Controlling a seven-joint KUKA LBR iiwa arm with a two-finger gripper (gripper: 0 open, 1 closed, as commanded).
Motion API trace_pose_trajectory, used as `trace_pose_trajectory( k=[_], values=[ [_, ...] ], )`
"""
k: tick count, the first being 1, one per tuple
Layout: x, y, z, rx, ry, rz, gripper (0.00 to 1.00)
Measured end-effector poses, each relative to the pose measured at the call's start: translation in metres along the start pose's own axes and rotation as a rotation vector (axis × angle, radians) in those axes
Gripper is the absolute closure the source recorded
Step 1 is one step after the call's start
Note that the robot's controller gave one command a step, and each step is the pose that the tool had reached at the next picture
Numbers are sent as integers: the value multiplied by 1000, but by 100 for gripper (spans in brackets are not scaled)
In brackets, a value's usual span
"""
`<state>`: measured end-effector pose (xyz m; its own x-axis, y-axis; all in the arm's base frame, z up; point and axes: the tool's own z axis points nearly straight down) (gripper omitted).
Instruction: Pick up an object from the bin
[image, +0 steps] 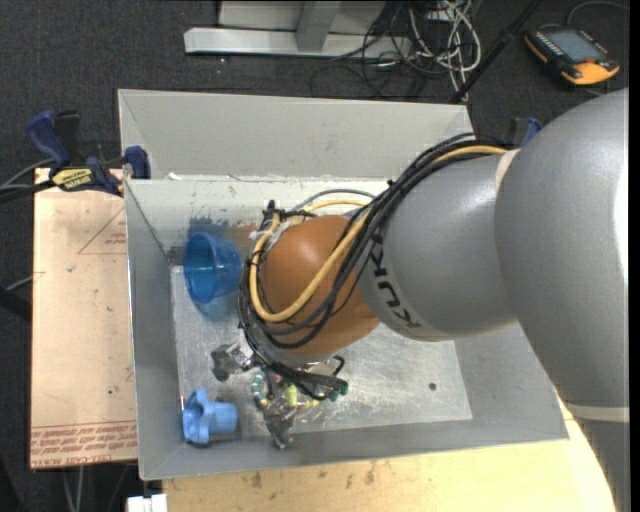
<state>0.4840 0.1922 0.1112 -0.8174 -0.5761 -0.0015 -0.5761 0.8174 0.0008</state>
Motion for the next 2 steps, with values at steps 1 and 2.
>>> trace_pose_trajectory(
  k=[1, 2],
  values=[
    [-26, -12, 22, 0, -2, -165, 0],
    [-16, -50, 30, -3, -1, 6, 0]
  ],
)
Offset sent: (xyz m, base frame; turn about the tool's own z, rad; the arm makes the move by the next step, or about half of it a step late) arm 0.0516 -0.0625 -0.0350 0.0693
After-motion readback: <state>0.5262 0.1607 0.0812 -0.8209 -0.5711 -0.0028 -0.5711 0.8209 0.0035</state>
